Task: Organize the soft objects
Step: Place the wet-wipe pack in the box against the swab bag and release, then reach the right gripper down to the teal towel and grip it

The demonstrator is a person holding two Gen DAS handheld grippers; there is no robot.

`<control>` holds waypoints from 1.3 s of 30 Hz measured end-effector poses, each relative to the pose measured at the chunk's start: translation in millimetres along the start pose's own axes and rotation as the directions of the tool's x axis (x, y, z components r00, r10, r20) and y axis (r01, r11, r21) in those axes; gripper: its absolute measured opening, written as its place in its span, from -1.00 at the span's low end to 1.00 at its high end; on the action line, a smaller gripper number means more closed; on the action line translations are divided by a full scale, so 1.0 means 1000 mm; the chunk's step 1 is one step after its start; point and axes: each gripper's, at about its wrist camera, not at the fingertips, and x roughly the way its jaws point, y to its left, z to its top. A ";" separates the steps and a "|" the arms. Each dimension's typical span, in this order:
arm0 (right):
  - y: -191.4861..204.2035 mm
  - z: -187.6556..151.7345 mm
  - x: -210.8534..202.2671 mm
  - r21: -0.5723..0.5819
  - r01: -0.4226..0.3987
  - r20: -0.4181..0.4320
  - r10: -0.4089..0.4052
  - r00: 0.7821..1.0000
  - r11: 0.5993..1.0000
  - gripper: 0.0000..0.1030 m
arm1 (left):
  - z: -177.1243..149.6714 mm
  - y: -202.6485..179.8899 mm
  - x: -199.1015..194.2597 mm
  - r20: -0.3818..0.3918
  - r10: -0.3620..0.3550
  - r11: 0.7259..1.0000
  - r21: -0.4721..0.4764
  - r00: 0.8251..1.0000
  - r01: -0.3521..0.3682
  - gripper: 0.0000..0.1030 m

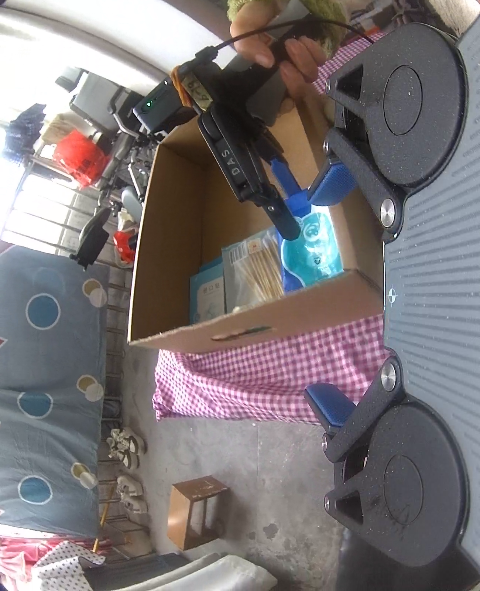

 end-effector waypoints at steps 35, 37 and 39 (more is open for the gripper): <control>-0.010 -0.192 -0.102 0.031 -0.197 0.407 0.167 0.898 0.980 0.43 | -0.076 -0.043 -0.022 -0.064 -0.159 0.987 -0.020 0.985 0.158 0.92; -0.016 -0.201 -0.082 0.069 -0.206 0.365 0.168 0.916 0.976 0.33 | -0.081 -0.046 -0.017 -0.093 -0.161 0.987 -0.024 0.983 0.160 0.86; -0.019 -0.210 -0.068 0.099 -0.196 0.336 0.153 0.929 0.976 0.26 | -0.084 -0.048 -0.009 -0.123 -0.161 0.987 -0.032 0.979 0.158 0.78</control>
